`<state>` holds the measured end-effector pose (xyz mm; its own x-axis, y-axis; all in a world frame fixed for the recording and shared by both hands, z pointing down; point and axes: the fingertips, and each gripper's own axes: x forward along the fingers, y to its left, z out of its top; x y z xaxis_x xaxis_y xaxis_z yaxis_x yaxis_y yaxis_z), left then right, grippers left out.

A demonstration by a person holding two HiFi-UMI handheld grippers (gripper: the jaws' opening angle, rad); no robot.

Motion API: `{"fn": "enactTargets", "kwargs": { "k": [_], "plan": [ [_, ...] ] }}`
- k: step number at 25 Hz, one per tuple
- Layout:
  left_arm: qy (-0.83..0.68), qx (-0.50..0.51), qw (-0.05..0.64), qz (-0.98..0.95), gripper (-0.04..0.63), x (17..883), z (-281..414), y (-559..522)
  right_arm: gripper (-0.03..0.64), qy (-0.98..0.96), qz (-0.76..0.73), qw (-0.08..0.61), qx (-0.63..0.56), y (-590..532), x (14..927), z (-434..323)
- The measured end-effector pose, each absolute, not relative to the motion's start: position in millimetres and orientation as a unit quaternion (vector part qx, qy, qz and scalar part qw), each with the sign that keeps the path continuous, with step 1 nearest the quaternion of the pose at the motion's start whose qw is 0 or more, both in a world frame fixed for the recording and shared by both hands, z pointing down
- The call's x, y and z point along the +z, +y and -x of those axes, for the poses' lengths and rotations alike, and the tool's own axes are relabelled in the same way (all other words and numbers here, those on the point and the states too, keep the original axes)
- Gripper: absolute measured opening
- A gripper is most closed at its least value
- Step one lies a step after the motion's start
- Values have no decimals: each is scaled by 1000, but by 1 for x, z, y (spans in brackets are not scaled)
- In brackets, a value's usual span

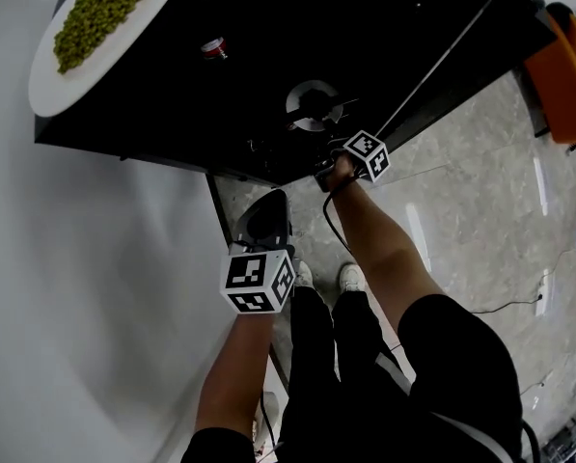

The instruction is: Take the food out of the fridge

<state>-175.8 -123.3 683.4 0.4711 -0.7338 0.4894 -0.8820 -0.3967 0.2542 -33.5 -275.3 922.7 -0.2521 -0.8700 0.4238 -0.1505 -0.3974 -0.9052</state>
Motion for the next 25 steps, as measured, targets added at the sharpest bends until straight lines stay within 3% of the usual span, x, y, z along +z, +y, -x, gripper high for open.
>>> {"fn": "enactTargets", "kwargs": {
  "k": [2, 4, 18, 25],
  "plan": [
    [-488, 157, 241, -824, -2, 688, 175, -124, 85, 467, 542, 280, -640, -280, 928, 38],
    [-485, 162, 244, -824, -2, 694, 174, -123, 18, 458, 543, 283, -644, -281, 932, 38],
    [-496, 159, 264, -812, -2, 695, 162, -117, 5, 516, 465, 307, -651, -246, 904, 36],
    [-514, 144, 271, -801, -2, 668, 161, -116, 5, 534, 437, 301, -659, -186, 847, 41]
  ]
}}
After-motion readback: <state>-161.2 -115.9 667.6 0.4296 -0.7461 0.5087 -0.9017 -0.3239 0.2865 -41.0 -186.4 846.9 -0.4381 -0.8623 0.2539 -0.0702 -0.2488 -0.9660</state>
